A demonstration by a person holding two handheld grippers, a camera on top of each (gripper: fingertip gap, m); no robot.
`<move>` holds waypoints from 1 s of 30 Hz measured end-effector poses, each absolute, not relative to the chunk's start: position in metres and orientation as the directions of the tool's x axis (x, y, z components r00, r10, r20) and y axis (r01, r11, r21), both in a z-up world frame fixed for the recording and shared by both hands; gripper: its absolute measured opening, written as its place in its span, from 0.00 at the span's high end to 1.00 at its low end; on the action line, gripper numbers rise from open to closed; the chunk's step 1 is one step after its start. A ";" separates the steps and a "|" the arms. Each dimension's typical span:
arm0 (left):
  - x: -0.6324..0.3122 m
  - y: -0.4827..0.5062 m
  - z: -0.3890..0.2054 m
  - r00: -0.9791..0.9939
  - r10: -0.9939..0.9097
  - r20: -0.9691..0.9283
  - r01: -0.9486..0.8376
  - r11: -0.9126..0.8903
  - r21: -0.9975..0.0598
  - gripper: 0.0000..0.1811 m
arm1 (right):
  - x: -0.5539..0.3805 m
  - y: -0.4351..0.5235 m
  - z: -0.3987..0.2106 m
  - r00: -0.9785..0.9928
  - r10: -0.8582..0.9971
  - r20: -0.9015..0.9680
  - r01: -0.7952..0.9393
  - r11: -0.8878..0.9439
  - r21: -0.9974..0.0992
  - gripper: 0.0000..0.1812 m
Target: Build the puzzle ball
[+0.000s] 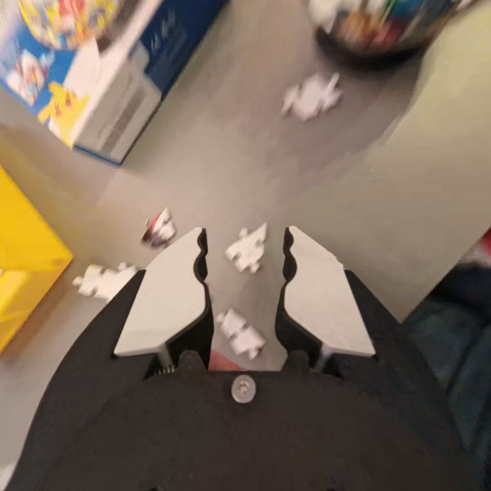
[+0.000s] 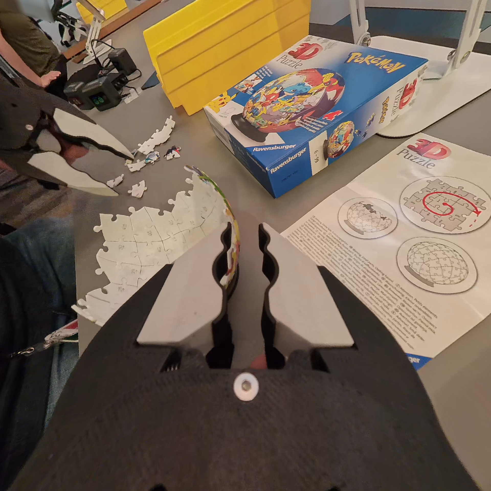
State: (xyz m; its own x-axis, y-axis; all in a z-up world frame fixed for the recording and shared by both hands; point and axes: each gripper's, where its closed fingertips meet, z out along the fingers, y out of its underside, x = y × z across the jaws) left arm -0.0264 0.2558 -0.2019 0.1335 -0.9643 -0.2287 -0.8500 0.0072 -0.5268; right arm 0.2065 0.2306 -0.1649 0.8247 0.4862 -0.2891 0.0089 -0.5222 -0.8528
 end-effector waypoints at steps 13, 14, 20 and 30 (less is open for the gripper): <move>-0.044 0.265 -0.233 -0.175 -0.967 -0.183 -0.892 0.235 -0.387 0.86 | 0.218 0.221 -0.152 0.847 0.458 -0.269 -0.006 -0.497 -0.868 0.90; -0.042 0.265 -0.233 -0.186 -0.966 -0.177 -0.891 0.242 -0.384 0.87 | 0.218 0.220 -0.149 0.848 0.459 -0.263 -0.003 -0.493 -0.870 0.90; -0.032 0.264 -0.233 -0.167 -0.977 -0.134 -0.882 0.209 -0.423 0.76 | 0.219 0.216 -0.133 0.851 0.465 -0.244 0.001 -0.467 -0.884 0.89; -0.023 0.272 -0.235 0.026 -0.999 0.026 -0.851 -0.036 -0.524 0.83 | 0.218 0.210 -0.119 0.853 0.468 -0.229 0.002 -0.442 -0.897 0.90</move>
State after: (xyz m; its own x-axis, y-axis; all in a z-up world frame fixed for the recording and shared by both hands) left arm -0.0235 0.2722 -0.2355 0.0258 -0.9993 0.0261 -0.8509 -0.0357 -0.5242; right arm 0.2182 0.2100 -0.1194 0.8535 0.4681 -0.2290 0.0020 -0.4424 -0.8968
